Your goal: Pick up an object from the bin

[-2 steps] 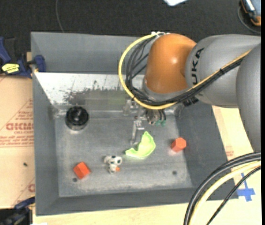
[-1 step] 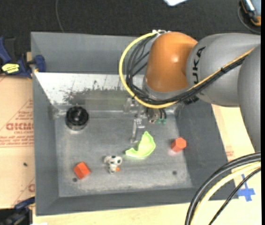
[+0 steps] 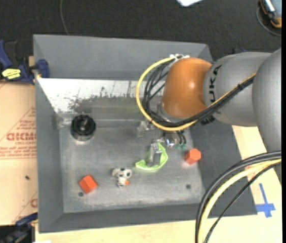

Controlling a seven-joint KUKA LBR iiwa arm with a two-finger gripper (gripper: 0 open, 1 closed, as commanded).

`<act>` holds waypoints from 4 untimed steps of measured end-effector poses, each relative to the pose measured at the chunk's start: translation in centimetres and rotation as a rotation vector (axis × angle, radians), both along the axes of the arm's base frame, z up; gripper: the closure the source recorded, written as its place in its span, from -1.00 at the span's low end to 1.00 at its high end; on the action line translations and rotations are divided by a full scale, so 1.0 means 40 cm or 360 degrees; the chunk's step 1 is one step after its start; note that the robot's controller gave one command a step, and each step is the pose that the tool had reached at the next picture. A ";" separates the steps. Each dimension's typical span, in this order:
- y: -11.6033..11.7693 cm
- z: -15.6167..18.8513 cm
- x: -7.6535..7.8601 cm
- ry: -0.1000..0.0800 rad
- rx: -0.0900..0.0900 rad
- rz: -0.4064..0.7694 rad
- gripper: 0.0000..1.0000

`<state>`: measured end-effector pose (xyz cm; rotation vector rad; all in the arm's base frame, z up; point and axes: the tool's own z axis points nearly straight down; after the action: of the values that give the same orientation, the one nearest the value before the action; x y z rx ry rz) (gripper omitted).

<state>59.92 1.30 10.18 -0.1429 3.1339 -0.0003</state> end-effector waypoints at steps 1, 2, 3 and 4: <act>-0.096 -0.040 -0.064 0.0002 0.0005 -0.0258 -1.00; -0.131 -0.075 -0.011 -0.0010 0.0001 -0.0049 1.00; -0.131 -0.075 -0.011 -0.0010 0.0001 -0.0051 1.00; -0.155 -0.071 -0.015 -0.0010 -0.0001 -0.0003 1.00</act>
Offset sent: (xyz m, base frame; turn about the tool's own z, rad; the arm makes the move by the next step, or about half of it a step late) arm -0.0062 -0.0517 -0.0318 0.0284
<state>59.34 -4.90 7.33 -0.1399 3.1280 -0.0020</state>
